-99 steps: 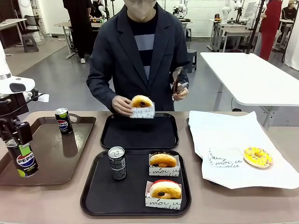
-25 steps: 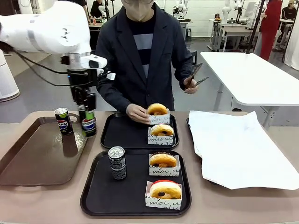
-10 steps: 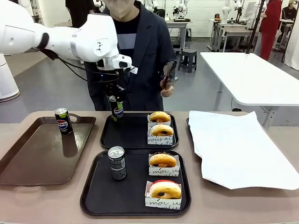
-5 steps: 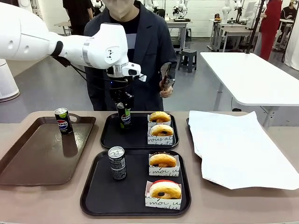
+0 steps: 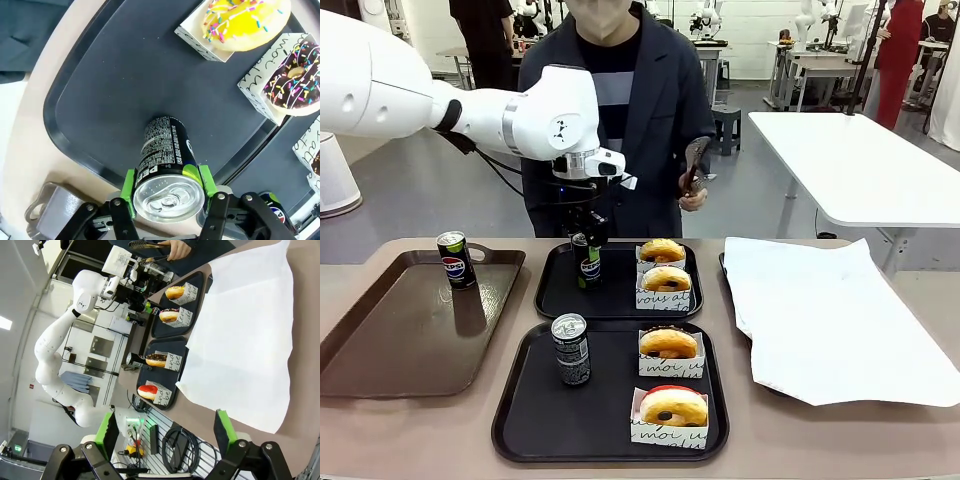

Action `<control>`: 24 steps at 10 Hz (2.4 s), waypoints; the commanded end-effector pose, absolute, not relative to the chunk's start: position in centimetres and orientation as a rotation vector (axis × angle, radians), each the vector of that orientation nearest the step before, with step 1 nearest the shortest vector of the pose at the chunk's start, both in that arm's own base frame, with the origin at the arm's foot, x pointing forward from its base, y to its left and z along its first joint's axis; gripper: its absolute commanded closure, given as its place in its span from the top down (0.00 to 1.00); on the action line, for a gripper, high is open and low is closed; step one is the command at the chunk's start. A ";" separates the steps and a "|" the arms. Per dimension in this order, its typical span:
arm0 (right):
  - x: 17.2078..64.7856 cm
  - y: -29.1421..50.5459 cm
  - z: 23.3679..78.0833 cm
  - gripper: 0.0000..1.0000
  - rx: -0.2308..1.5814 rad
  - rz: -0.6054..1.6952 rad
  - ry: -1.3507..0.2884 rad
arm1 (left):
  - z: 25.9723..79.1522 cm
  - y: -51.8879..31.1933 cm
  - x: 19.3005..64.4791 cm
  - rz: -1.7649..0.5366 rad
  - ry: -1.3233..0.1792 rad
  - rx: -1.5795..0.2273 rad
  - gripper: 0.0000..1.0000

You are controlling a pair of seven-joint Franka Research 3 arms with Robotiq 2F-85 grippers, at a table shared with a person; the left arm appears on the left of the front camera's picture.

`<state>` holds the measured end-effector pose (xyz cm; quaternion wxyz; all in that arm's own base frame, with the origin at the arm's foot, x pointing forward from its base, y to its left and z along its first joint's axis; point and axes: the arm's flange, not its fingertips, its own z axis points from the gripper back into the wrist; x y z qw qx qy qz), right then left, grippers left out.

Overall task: Set up donuts and drinks on trays.
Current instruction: Pick up one Pepsi coke from the Handle tray and place it on the Flat Tray without a Pepsi coke.

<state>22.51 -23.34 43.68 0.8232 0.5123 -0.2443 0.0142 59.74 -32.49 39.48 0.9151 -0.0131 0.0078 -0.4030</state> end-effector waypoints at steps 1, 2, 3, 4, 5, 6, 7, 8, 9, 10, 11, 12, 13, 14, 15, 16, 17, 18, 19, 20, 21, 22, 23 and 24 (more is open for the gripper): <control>22.7 -23.3 43.8 1.00 1.112 0.036 -0.556 | 40.6 -32.1 58.8 -0.846 -0.006 -0.031 1.00; 22.7 -23.3 43.8 1.00 1.112 0.036 -0.556 | 41.2 -31.8 58.6 -0.842 -0.004 -0.038 1.00; 22.7 -23.3 43.8 1.00 1.112 0.036 -0.556 | 42.3 -31.3 58.4 -0.846 -0.012 -0.044 1.00; 22.7 -23.3 43.8 1.00 1.112 0.036 -0.556 | 43.4 -30.9 58.0 -0.848 -0.022 -0.049 0.86; 22.7 -23.3 43.8 1.00 1.112 0.036 -0.556 | 44.8 -30.4 57.0 -0.842 -0.036 -0.050 0.94; 22.7 -23.3 43.8 1.00 1.112 0.036 -0.556 | 46.0 -30.1 55.7 -0.831 -0.042 -0.048 1.00; 22.7 -23.3 43.8 1.00 1.112 0.036 -0.556 | 47.1 -29.7 54.1 -0.822 -0.050 -0.038 1.00; 22.7 -23.3 43.8 1.00 1.112 0.036 -0.556 | 48.3 -29.0 52.7 -0.814 -0.048 -0.038 1.00; 22.7 -23.3 43.8 1.00 1.112 0.036 -0.556 | 49.1 -28.3 51.4 -0.794 -0.061 -0.039 1.00; 22.7 -23.3 43.8 1.00 1.112 0.036 -0.556 | 49.9 -27.3 49.7 -0.766 -0.078 -0.044 1.00; 22.7 -23.3 43.8 1.00 1.112 0.036 -0.556 | 50.1 -26.5 48.0 -0.741 -0.102 -0.024 1.00; 22.7 -23.3 43.8 1.00 1.112 0.036 -0.556 | 49.8 -25.3 46.1 -0.777 -0.090 -0.035 1.00; 22.7 -23.3 43.8 1.00 1.112 0.036 -0.556 | 50.8 -28.0 50.4 -0.782 -0.067 -0.026 1.00; 22.7 -23.3 43.8 1.00 1.112 0.036 -0.556 | 50.8 -28.0 50.4 -0.782 -0.067 -0.026 1.00; 22.7 -23.3 43.8 1.00 1.112 0.036 -0.556 | 50.8 -28.0 50.4 -0.782 -0.067 -0.026 1.00; 22.7 -23.3 43.8 1.00 1.112 0.036 -0.556 | 50.8 -28.0 50.4 -0.782 -0.067 -0.026 1.00; 22.7 -23.3 43.8 1.00 1.112 0.036 -0.556 | 50.8 -28.0 50.4 -0.782 -0.067 -0.026 1.00; 22.7 -23.3 43.8 1.00 1.112 0.036 -0.556 | 50.8 -28.0 50.4 -0.782 -0.067 -0.026 1.00; 22.7 -23.3 43.8 1.00 1.112 0.036 -0.556 | 50.4 -27.9 50.3 -0.775 -0.067 -0.038 1.00; 22.7 -23.3 43.8 1.00 1.112 0.036 -0.556 | 51.9 -23.4 49.2 -0.714 -0.100 -0.106 1.00; 22.7 -23.3 43.8 1.00 1.112 0.036 -0.556 | 52.0 -19.8 46.7 -0.655 -0.127 -0.206 1.00; 22.7 -23.3 43.8 1.00 1.112 0.036 -0.556 | 51.4 -17.2 44.3 -0.588 -0.119 -0.252 1.00; 22.7 -23.3 43.8 1.00 1.112 0.036 -0.556 | 49.8 -15.4 41.8 -0.531 -0.102 -0.254 1.00; 22.7 -23.3 43.8 1.00 1.112 0.036 -0.556 | 48.5 -14.1 40.4 -0.501 -0.087 -0.251 1.00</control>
